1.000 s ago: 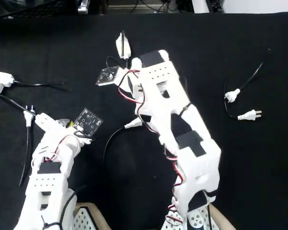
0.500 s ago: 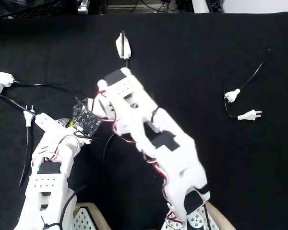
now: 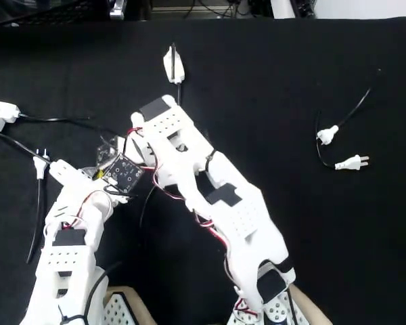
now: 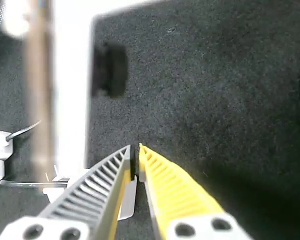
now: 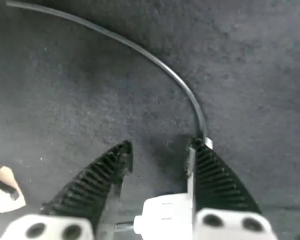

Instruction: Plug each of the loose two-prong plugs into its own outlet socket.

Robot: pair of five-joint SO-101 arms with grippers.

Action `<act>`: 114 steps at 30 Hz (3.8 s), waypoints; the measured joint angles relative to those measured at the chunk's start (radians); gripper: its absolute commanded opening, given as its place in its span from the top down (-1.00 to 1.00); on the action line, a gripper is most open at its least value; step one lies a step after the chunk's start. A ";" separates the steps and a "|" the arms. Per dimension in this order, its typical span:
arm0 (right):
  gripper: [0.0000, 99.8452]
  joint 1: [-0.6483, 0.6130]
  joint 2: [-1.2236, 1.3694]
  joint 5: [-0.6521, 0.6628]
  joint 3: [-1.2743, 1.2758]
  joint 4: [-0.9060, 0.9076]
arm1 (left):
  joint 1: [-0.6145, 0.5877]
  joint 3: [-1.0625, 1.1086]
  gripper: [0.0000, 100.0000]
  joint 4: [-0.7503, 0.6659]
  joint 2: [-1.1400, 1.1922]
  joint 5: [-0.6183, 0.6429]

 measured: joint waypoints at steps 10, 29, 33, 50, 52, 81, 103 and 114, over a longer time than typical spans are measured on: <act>0.64 0.006 -0.063 0.012 0.000 0.000 | 0.000 0.000 0.90 0.000 0.000 0.000; 0.77 0.083 0.207 0.015 -0.222 0.000 | 0.000 0.000 0.90 0.000 0.000 0.000; 0.98 0.083 0.215 0.015 -0.252 0.000 | 0.000 0.000 0.90 0.000 0.000 0.000; 0.98 0.083 0.216 -0.008 -0.275 0.000 | 0.000 0.043 0.90 -0.086 0.000 0.000; 0.98 0.089 0.206 -0.009 -0.275 0.000 | 0.000 0.043 0.90 -0.086 0.000 0.000; 0.98 0.370 -0.416 -0.129 0.298 -0.212 | 0.000 0.043 0.91 -0.091 0.000 0.005; 0.98 0.379 -0.925 -0.419 0.953 -0.796 | 0.000 0.043 0.91 -0.091 0.000 0.005; 0.98 0.489 -1.186 -0.614 1.134 -0.933 | 0.000 0.044 0.91 -0.127 0.000 0.008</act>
